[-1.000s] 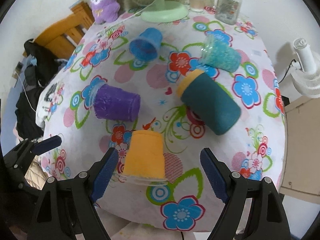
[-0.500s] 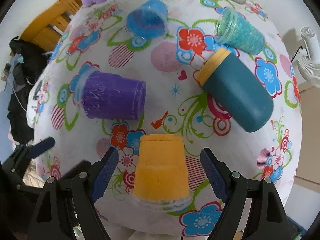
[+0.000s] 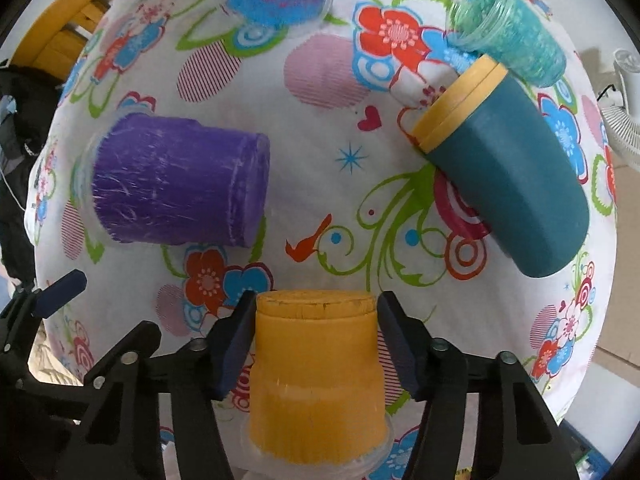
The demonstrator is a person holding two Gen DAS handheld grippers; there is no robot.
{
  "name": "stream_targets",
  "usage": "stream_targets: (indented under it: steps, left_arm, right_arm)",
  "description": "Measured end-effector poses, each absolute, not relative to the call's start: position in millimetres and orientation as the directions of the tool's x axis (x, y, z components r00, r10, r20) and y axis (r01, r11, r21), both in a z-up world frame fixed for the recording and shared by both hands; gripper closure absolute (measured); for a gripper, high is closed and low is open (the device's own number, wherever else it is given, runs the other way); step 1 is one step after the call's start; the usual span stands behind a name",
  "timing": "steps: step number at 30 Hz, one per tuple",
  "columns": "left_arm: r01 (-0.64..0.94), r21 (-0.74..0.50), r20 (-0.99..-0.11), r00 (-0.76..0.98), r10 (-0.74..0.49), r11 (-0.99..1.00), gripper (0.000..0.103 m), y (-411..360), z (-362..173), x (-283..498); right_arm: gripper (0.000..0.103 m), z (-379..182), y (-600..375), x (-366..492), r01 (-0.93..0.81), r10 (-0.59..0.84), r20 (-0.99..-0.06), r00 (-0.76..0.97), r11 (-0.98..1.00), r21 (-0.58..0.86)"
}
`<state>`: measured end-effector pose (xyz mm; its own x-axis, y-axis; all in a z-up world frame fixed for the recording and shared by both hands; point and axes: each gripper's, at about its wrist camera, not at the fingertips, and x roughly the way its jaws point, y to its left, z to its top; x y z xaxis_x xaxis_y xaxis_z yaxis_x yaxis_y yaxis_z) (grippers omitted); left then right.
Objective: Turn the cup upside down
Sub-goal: 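Lift the yellow cup with the right gripper and turn it base up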
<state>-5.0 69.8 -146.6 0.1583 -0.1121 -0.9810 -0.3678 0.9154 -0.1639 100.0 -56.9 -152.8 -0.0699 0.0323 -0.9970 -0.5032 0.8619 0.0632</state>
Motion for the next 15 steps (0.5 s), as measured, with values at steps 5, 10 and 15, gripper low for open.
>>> stream_targets:
  steps: [5, 10, 15]
  left_arm:
    - [-0.359, -0.165, -0.983, 0.137, -0.123, 0.919, 0.003, 70.4, -154.4, -6.7]
    - [-0.343, -0.170, -0.982, 0.140, -0.128, 0.924, 0.003, 69.7, -151.7, -1.5]
    - [-0.326, -0.169, -0.977, 0.179, -0.115, 0.930, 0.003, 64.3, -127.4, 4.6]
  right_arm:
    - [0.046, -156.9, -53.4, 98.9, -0.498, 0.035, -0.997, -0.076, 0.865, 0.068]
    - [0.046, -146.2, -54.3, 98.0, -0.488, 0.062, -0.996, -0.059, 0.869, 0.083]
    - [0.046, -111.9, -67.2, 95.2, -0.488, 0.119, -0.993, 0.019, 0.868, 0.095]
